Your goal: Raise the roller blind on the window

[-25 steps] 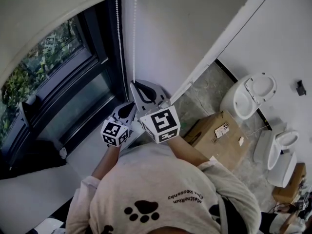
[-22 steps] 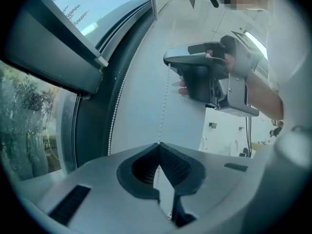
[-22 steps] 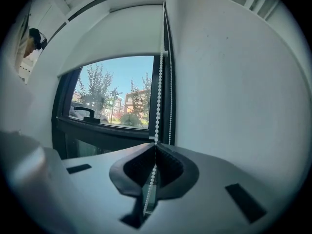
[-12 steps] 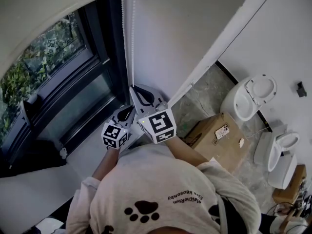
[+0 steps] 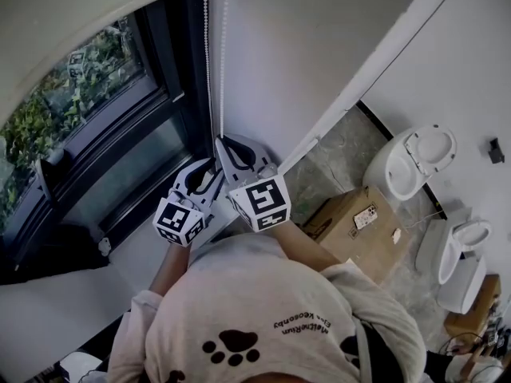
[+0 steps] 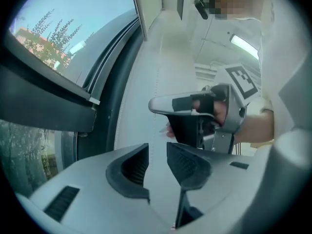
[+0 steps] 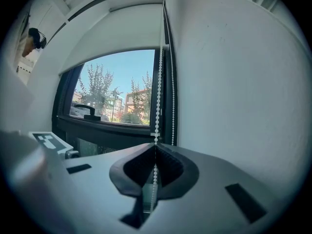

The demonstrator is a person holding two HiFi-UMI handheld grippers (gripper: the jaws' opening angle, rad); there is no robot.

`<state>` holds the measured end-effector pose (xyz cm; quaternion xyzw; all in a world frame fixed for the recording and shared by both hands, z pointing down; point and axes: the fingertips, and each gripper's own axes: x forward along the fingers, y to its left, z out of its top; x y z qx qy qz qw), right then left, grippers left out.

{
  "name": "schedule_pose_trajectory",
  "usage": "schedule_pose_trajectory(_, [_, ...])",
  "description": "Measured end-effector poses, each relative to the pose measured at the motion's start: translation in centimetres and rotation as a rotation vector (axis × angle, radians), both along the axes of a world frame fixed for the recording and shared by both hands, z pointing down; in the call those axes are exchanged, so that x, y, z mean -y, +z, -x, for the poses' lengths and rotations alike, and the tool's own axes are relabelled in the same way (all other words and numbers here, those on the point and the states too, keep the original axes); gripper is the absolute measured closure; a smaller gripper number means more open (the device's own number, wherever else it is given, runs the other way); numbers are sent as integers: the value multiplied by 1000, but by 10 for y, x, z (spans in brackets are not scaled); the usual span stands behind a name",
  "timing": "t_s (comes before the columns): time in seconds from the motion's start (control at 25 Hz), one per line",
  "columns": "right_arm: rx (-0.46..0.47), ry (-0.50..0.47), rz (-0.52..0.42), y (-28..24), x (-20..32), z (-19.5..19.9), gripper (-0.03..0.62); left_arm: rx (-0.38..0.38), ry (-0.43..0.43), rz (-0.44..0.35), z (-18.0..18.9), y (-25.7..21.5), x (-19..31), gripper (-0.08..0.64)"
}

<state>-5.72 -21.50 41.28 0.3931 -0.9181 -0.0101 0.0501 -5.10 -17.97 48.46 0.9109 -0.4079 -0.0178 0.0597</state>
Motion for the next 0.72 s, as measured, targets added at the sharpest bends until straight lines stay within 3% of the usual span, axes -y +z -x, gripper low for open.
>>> schedule_pose_trajectory(0.32, [13, 8, -1, 0, 0, -2, 583, 11, -29, 16, 13, -47, 4, 451])
schedule_pose_trajectory(0.48, [17, 10, -2, 0, 1, -2, 583, 0, -88, -15, 29, -80, 10, 453])
schedule_pose_trajectory(0.72, [16, 14, 1, 0, 1, 0, 583, -4, -113, -67, 39, -126, 13, 454])
